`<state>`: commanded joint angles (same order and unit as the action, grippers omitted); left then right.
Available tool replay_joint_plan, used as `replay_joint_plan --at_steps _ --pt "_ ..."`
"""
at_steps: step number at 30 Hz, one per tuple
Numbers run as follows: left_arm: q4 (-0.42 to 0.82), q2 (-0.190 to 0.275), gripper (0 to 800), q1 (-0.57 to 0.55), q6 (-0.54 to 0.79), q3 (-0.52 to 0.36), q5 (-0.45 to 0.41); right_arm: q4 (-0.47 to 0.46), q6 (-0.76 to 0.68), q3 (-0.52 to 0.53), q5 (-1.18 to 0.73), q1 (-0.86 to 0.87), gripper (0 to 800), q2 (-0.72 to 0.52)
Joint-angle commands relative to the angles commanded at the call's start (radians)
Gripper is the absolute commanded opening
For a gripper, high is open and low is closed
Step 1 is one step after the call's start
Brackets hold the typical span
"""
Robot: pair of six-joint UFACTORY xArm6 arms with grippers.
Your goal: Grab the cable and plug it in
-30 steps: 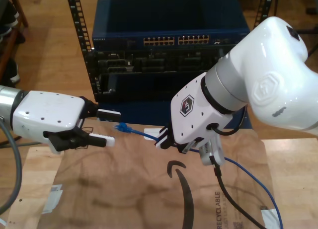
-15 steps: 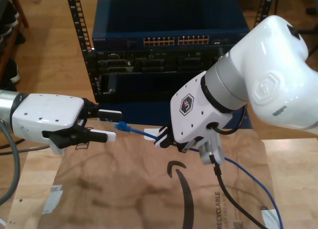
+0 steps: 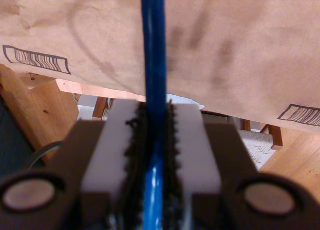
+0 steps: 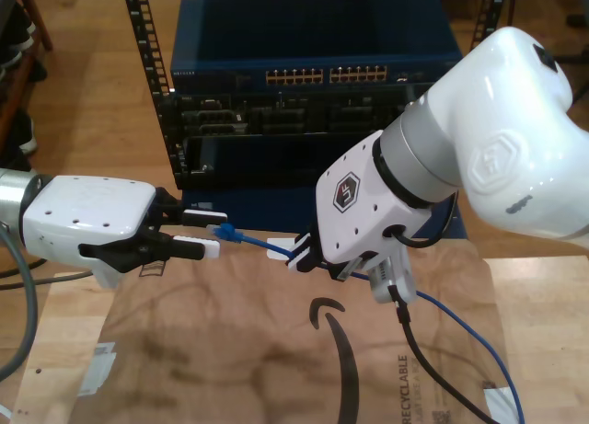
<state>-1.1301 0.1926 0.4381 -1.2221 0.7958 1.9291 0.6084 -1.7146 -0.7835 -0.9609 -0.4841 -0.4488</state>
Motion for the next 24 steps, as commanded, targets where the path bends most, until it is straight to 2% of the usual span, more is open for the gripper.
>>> replay_joint_plan --at_steps 2,10,13,20,22,24 --pt "0.000 0.000 324 0.000 0.002 0.000 -0.003 0.000 0.000 0.002 0.000 0.000 18 0.000" --pt "0.002 0.000 300 0.000 0.006 -0.002 -0.005 0.000 0.000 0.002 0.002 0.000 19 0.000" --pt "0.000 0.002 247 -0.002 0.008 -0.017 -0.008 0.000 0.000 0.002 0.000 0.000 19 0.000" --pt "0.000 0.002 243 0.000 0.009 -0.017 -0.009 0.000 0.000 0.002 0.002 0.000 19 0.002" --pt "0.002 0.002 203 0.000 0.009 -0.017 -0.009 0.002 0.000 0.002 0.002 0.000 19 0.002" --pt "0.002 0.002 202 0.000 0.011 -0.017 -0.011 0.000 0.000 0.002 0.002 0.000 19 0.002"
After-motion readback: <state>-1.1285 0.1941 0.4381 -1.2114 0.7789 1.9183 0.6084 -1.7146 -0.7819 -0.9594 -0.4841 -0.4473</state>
